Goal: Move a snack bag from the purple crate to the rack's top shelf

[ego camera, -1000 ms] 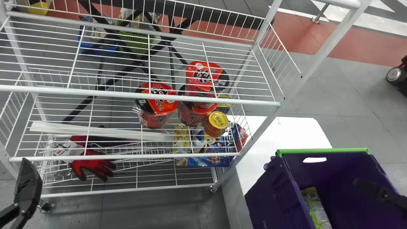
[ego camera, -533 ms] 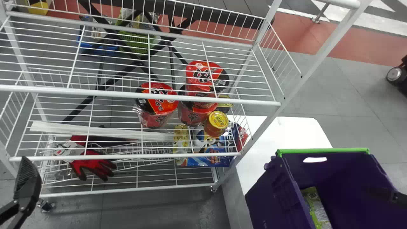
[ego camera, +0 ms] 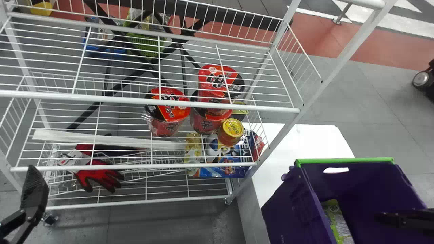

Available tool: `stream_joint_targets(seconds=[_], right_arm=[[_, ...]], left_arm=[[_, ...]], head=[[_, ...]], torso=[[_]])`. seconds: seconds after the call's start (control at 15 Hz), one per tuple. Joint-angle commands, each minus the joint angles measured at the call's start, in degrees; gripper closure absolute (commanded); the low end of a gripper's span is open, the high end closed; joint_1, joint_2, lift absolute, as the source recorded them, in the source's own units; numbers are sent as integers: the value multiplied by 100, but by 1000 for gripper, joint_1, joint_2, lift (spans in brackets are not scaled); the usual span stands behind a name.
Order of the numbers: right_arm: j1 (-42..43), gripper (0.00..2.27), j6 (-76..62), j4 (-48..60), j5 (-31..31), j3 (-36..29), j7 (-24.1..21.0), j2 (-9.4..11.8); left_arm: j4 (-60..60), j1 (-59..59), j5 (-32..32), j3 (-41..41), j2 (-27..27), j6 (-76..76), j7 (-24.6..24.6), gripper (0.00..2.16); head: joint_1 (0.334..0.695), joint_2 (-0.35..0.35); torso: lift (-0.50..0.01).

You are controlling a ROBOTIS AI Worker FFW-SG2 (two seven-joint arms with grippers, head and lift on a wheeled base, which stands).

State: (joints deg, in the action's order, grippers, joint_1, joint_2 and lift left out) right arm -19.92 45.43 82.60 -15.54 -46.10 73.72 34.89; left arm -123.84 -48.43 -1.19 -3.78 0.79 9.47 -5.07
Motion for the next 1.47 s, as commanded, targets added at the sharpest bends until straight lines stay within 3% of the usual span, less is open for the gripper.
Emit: stream_joint_targets(seconds=[0.0,0.27,0.4,0.47,0.8,1.07,1.4], right_arm=[[138,167,-82,-314,-458,383,38,36],[173,167,-610,-1053,-863,998,-50,9],[173,167,-821,-1413,-1074,1218,-147,-105],[155,167,-944,-1492,-1258,1227,-182,-219],[-302,167,-961,-1545,-1372,1086,-323,-404],[-495,167,-979,-1598,-1838,1156,-534,-597],[-557,167,-750,-1984,-2568,1631,-1413,-606]], left_arm=[[18,27,40,9,0,-29,15,134],[238,185,136,62,0,-47,85,134],[326,247,286,159,18,-47,208,134],[370,282,347,194,18,-29,244,134],[633,387,532,326,27,41,419,137],[879,563,576,326,27,76,481,137],[1002,747,629,326,27,76,534,134]], head=[[695,-350],[695,-350],[695,-350],[695,-350],[695,-350],[695,-350],[695,-350]], torso=[[-452],[-452],[-452],[-452],[-452],[-452],[-452]])
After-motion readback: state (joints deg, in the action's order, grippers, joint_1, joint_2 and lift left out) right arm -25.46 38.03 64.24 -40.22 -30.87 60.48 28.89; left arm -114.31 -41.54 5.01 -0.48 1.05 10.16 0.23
